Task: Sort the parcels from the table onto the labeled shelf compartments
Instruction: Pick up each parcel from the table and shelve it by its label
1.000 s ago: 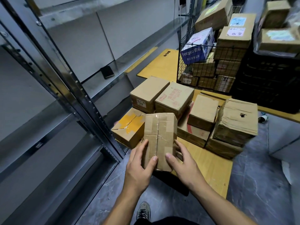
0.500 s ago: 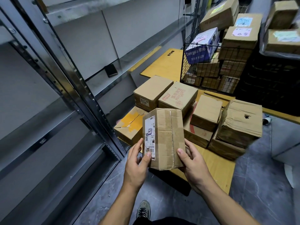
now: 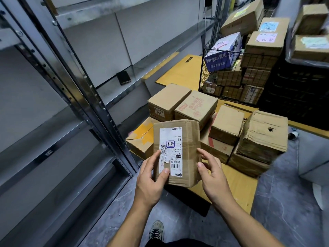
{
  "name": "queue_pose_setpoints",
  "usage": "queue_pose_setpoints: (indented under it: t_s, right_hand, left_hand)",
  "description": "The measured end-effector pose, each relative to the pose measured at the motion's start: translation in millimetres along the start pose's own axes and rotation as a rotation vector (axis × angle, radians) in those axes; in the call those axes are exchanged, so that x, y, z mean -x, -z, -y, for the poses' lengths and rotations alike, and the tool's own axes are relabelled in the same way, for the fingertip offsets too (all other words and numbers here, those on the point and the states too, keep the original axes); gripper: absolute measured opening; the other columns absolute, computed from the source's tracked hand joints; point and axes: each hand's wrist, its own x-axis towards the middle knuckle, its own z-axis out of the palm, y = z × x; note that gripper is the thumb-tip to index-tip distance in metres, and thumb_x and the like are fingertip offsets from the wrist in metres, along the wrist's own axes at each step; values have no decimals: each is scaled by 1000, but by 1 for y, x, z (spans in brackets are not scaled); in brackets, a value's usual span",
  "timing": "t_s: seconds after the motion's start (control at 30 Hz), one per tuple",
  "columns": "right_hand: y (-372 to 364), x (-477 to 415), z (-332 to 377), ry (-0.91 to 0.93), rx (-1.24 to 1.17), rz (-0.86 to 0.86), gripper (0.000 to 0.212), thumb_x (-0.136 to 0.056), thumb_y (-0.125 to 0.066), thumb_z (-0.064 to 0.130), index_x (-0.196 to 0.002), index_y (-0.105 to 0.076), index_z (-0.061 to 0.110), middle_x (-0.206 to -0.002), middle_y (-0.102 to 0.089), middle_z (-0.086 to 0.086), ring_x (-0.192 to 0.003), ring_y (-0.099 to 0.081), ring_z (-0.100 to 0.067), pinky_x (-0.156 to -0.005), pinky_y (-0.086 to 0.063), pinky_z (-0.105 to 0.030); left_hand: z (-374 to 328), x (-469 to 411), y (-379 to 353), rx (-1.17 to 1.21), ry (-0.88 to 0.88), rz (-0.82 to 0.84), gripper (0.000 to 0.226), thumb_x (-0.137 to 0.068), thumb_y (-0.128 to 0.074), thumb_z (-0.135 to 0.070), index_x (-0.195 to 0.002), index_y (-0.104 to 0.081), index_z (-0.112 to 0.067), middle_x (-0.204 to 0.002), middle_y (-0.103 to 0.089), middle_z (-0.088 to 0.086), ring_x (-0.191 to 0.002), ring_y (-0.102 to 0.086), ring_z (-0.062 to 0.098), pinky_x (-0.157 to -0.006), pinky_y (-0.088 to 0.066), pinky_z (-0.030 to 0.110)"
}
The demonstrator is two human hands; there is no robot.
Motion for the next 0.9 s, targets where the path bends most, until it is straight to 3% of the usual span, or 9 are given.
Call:
queue_pose_setpoints:
  t_s: [0.13, 0.23, 0.3, 0.43, 0.53, 0.63, 0.77, 0.9]
  right_hand:
    - [0, -4, 2, -58, -22, 50, 34, -98, -57, 39, -126, -51, 58, -136, -53, 17, -124, -52, 3, -109, -42, -31]
    - [-2, -6, 7, -80, -90, 117, 48, -87, -61, 57, -131, -44, 57, -140, -54, 16, -122, -54, 7, -106, -46, -32]
    - [-6, -7, 8, -80, -141, 139, 56, -82, -71, 60, -130, -41, 63, -137, -53, 17, -121, -58, 0, -104, -51, -44]
    - [-12, -8, 12, -65, -145, 169, 70, -68, -77, 58, -125, -39, 71, -142, -50, 8, -126, -58, -11, -104, -50, -53]
    - [-19, -13, 20, -63, -150, 187, 64, -77, -77, 42, -119, -40, 74, -137, -55, 5, -120, -62, -10, -104, -51, -48]
    - [-33, -15, 25, -50, -158, 229, 67, -91, -73, 16, -122, -39, 65, -135, -57, 1, -112, -65, -7, -101, -53, -44]
    - [-62, -14, 37, -44, -136, 293, 69, -82, -80, 30, -122, -38, 68, -123, -60, 19, -113, -66, -7, -97, -55, -46]
    - [-99, -8, 56, 25, -106, 303, 71, -82, -82, 26, -135, -39, 49, -113, -63, 24, -106, -65, 2, -97, -56, -39]
  left_hand:
    - [-1, -5, -1, -70, -15, 2, 59, -82, -63, -45, -138, -44, -48, -128, -47, -26, -120, -46, -9, -96, -43, 20]
    - [-6, -11, 0, -127, -28, 16, 60, -82, -62, -46, -139, -44, -47, -129, -48, -21, -121, -45, -9, -94, -38, 13]
    - [-10, -14, 2, -159, -28, 30, 60, -82, -61, -46, -139, -42, -50, -129, -47, -20, -119, -44, -11, -91, -34, 5]
    - [-16, -15, 7, -204, -57, 12, 60, -85, -66, -37, -139, -43, -47, -130, -45, -17, -117, -40, -18, -90, -26, -5]
    - [-16, -12, 15, -243, -72, -22, 60, -87, -69, -27, -141, -45, -39, -133, -45, -11, -116, -39, -18, -91, -24, -5]
    - [-16, -5, 28, -274, -66, -67, 62, -88, -70, -22, -143, -45, -36, -135, -44, -8, -116, -41, -8, -94, -26, -3]
    - [-16, 8, 52, -290, -47, -158, 62, -87, -69, -20, -143, -46, -36, -134, -43, -10, -117, -41, -11, -93, -26, -3]
    - [-15, 24, 80, -297, -18, -269, 63, -89, -67, -21, -144, -43, -36, -133, -38, -16, -118, -36, -18, -92, -27, -4]
